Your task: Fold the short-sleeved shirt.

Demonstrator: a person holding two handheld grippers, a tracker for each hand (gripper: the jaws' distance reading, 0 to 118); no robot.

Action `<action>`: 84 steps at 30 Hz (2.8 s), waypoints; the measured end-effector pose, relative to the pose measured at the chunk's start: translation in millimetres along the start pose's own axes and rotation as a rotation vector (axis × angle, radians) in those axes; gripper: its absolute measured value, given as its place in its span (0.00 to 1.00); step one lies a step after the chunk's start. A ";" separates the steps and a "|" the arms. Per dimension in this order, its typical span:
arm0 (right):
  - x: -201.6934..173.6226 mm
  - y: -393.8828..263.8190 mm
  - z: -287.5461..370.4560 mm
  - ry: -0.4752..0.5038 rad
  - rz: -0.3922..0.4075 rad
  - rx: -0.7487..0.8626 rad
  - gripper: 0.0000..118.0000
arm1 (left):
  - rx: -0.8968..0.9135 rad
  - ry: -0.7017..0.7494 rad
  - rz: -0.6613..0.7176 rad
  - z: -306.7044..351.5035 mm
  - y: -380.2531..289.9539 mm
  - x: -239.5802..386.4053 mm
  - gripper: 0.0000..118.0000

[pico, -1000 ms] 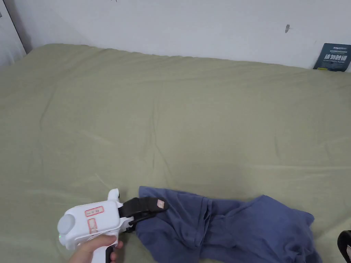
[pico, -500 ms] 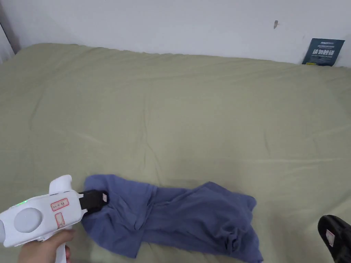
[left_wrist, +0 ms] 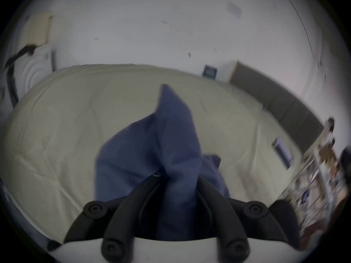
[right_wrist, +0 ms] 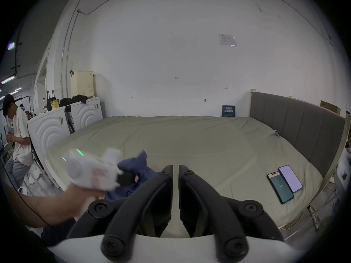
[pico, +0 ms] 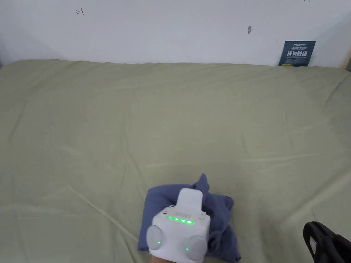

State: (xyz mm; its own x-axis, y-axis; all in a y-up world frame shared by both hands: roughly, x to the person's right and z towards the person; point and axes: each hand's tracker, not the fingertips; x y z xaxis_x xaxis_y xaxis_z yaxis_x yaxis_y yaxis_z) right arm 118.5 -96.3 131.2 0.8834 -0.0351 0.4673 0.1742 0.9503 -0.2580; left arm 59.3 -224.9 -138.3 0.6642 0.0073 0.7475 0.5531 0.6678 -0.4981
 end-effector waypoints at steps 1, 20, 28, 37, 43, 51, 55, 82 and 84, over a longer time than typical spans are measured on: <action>2.2 0.1 2.6 -0.004 -0.007 0.004 0.07 | -0.015 0.005 -0.020 -7.4 -6.1 2.8 0.13; 12.4 -16.6 -0.4 0.023 -0.091 -0.073 0.07 | 0.055 -0.535 0.572 10.7 6.0 -80.4 0.05; 24.9 -12.2 -8.1 0.012 -0.112 -0.153 0.07 | -0.105 -0.615 0.494 -18.9 -18.6 -25.1 0.05; -10.6 -16.8 -130.1 0.291 -0.097 -0.257 0.07 | 0.137 -0.527 0.332 108.3 -20.7 -100.9 0.05; -18.2 -68.6 -251.9 0.536 -0.391 -0.548 0.07 | 0.127 -0.496 0.417 105.1 -34.4 -156.2 0.31; 12.2 -87.1 -264.2 0.447 -0.479 -0.632 0.06 | 0.023 -0.572 0.625 27.5 -44.8 -232.5 0.87; 11.8 -88.3 -266.0 0.461 -0.464 -0.629 0.06 | 0.007 -0.780 0.765 -11.2 -44.5 -232.5 0.86; -22.8 -65.0 -236.8 0.465 -0.448 -0.580 0.05 | -0.039 -0.198 0.738 90.0 -46.3 -568.9 0.19; -22.2 -68.9 -235.4 0.454 -0.470 -0.588 0.05 | -0.082 -0.161 0.753 101.3 -55.5 -598.6 0.19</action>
State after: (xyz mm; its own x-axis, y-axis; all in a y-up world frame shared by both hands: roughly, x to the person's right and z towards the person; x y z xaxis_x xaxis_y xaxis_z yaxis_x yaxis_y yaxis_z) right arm 189.2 -233.8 -60.4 0.7300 -0.6211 0.2851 0.6485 0.4978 -0.5759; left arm -420.0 -190.9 -513.6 0.7983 0.5499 0.2458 0.0207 0.3829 -0.9236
